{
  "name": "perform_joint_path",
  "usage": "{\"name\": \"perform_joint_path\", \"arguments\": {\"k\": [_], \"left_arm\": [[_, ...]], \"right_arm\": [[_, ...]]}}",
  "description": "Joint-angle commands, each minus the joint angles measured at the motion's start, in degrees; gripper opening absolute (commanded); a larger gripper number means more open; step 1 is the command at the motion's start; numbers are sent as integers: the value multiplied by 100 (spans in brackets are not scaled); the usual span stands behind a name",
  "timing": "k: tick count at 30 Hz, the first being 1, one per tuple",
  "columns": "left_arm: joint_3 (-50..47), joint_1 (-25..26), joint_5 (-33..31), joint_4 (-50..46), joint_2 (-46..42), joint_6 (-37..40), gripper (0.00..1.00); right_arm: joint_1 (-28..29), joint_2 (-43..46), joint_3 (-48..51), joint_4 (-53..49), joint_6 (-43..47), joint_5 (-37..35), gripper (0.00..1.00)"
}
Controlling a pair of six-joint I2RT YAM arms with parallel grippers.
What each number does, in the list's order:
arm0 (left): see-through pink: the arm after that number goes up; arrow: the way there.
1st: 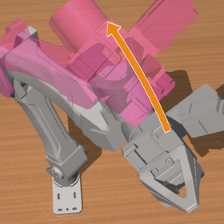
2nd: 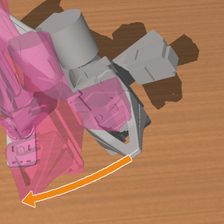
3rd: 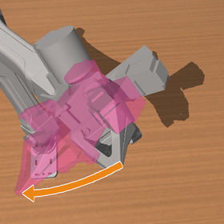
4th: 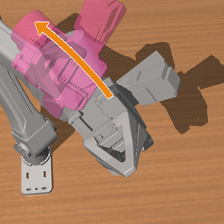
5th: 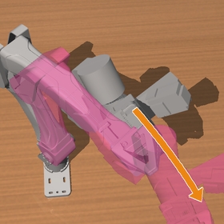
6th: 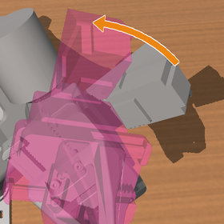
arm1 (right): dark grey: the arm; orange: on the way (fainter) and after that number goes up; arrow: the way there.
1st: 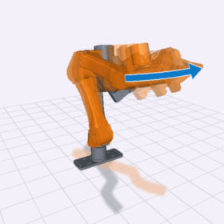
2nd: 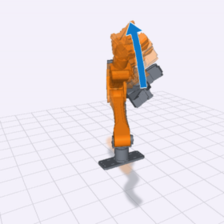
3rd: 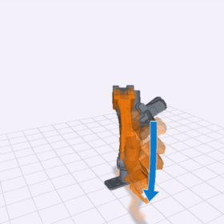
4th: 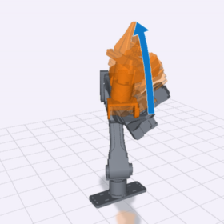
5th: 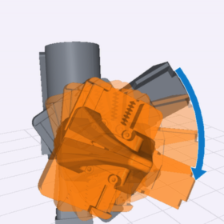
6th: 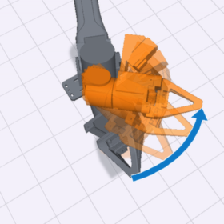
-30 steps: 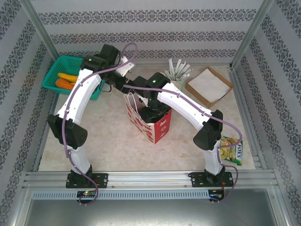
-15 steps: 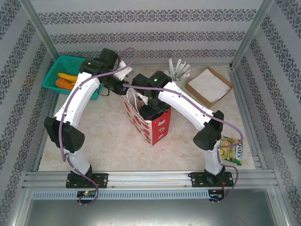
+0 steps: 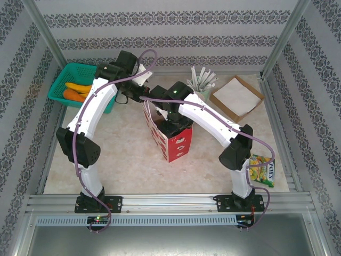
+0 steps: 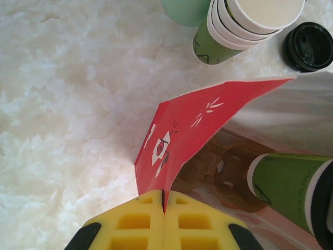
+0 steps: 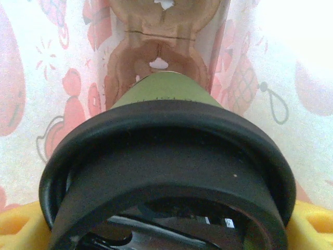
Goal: Pack the takeout coffee
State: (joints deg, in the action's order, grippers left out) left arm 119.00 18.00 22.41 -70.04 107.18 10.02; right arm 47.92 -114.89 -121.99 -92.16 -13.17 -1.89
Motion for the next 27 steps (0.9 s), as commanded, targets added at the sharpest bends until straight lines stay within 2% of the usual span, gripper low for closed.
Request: {"name": "perform_joint_path", "arguments": {"k": [1,10,27], "left_arm": [[-113,15,-66,128,-160,-323,0],[-445,17,-124,744,-460,-692,0],[-746,3,-324,960,-811,-897,0]], "right_arm": [[-89,73,149,-930,-198,138,36],[-135,-146,57,-928,-411,73,36],[-90,-270,-85,-780,-522,136,36]]}}
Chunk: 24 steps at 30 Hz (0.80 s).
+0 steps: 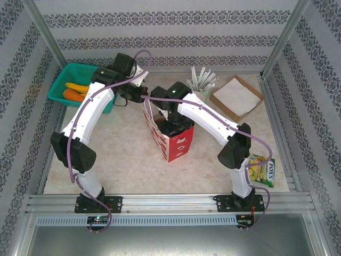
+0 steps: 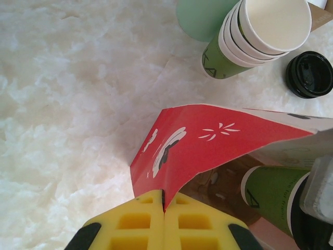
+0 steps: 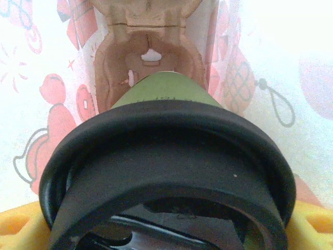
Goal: Pack the takeout coffee
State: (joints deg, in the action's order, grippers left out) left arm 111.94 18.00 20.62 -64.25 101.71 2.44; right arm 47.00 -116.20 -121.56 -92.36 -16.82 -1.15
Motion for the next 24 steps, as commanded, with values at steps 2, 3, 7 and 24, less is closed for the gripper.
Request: {"name": "perform_joint_path", "arguments": {"k": [2,3,7,24], "left_arm": [[-68,6,-138,411,-283,-156,0],[-76,8,-122,417,-283,-160,0],[-102,7,-122,413,-290,-164,0],[-212,4,-143,481,-354,-173,0]], "right_arm": [[11,-151,-118,-729,-181,78,36],[19,-157,-106,-701,-194,88,37],[28,-127,-54,-587,-244,121,37],[63,-74,73,-384,-243,138,36]]}}
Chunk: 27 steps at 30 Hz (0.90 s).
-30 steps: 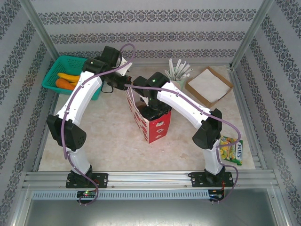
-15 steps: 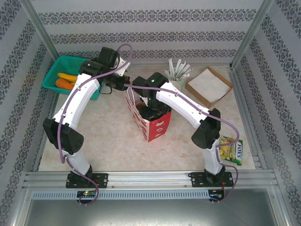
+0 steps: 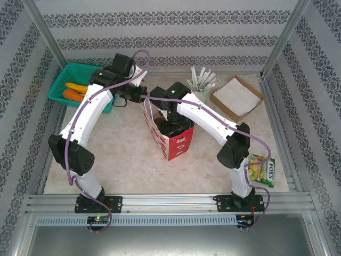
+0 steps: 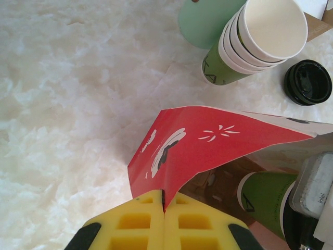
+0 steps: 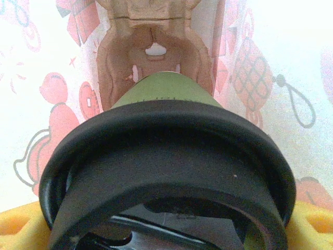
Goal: Pack the takeout coffee
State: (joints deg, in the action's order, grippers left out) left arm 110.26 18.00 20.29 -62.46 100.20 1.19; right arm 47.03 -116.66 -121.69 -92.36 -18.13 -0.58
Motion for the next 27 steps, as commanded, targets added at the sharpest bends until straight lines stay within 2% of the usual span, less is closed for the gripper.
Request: {"name": "perform_joint_path", "arguments": {"k": [1,27], "left_arm": [[-33,7,-111,304,-203,-49,0],[-2,10,-200,269,-111,-110,0]], "right_arm": [[61,-38,85,-388,-111,71,37],[52,32,198,20,-120,37,36]]}}
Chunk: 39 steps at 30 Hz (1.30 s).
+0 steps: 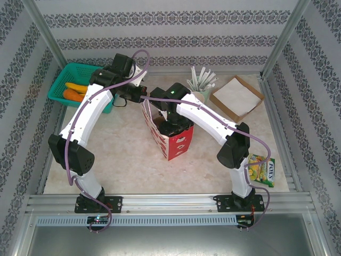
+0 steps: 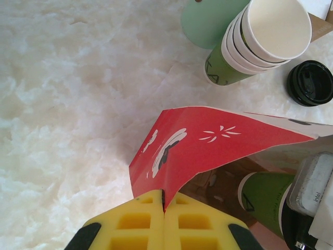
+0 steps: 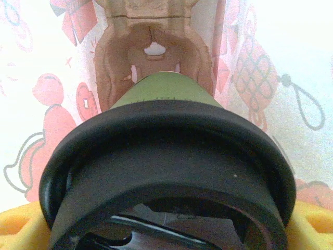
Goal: Pack the takeout coffee
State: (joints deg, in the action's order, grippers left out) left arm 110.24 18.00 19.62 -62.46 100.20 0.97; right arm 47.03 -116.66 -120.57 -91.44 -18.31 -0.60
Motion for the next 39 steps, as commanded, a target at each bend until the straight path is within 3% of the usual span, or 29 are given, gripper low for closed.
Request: {"name": "perform_joint_path", "arguments": {"k": [1,39], "left_arm": [[12,6,-133,265,-106,-88,0],[116,3,-21,194,48,-88,0]], "right_arm": [[52,23,82,-55,-103,37,36],[18,66,59,153,-53,-10,35]]}}
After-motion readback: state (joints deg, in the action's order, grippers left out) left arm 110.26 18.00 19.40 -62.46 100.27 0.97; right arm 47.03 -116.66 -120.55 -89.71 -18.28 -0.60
